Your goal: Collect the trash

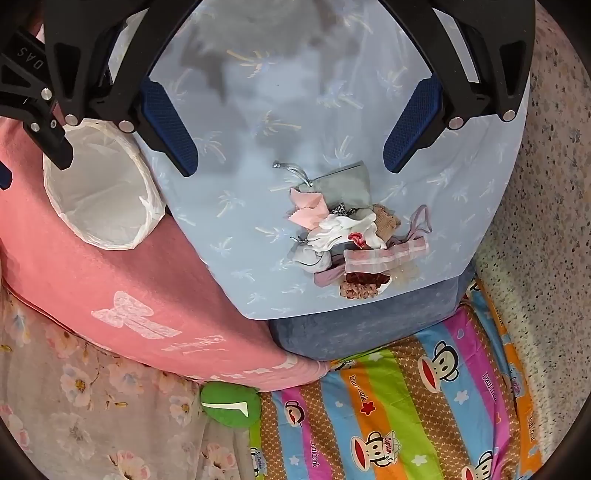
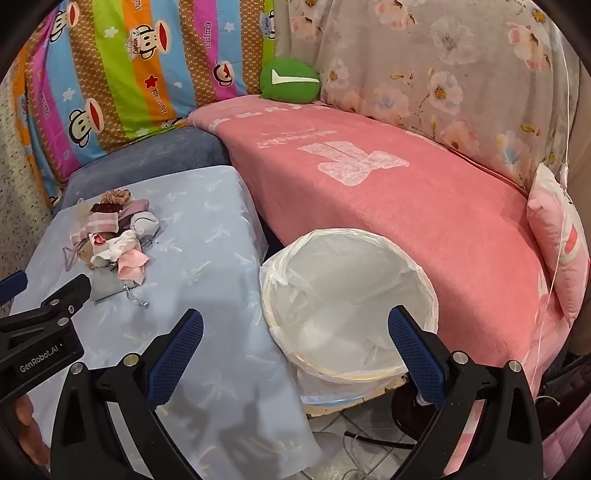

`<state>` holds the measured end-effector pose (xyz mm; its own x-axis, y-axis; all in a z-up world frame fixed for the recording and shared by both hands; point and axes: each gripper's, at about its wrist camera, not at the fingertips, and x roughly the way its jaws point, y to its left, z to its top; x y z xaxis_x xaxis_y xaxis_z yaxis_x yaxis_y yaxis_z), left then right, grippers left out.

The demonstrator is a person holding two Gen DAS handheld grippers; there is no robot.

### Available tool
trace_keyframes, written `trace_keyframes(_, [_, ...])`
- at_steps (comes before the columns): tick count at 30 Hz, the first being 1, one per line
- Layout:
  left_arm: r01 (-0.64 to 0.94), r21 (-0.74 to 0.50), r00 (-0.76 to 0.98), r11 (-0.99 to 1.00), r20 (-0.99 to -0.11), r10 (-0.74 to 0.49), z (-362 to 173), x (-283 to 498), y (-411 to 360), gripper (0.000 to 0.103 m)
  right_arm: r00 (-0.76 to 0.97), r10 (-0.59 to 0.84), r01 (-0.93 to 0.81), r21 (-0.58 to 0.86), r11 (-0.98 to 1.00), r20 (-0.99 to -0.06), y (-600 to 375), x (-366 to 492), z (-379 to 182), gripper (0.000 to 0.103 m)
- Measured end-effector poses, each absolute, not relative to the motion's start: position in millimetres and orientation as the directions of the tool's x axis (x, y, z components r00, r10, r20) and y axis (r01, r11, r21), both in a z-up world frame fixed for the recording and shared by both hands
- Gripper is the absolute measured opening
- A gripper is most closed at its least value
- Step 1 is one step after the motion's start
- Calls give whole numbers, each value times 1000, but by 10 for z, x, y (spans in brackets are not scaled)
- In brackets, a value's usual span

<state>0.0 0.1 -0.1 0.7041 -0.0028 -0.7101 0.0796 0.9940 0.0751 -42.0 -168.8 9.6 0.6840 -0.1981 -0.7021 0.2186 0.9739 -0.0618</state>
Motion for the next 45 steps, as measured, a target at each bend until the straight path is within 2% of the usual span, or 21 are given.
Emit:
trace_keyframes(14, [84, 80, 706, 993, -709, -3, 149, 18, -76, 96, 689, -198, 229, -50, 972, -697, -1772, -482, 128, 97])
trace_keyframes(18, [86, 85, 712, 993, -702, -2, 18, -40, -77, 96, 690, -197, 230, -48, 972, -697, -1784, -489, 136, 97])
trace_keyframes(45, [84, 82, 706, 993, -708, -1, 22, -32, -76, 96, 688, -197, 230, -48, 972, -699, -1796, -489, 133, 97])
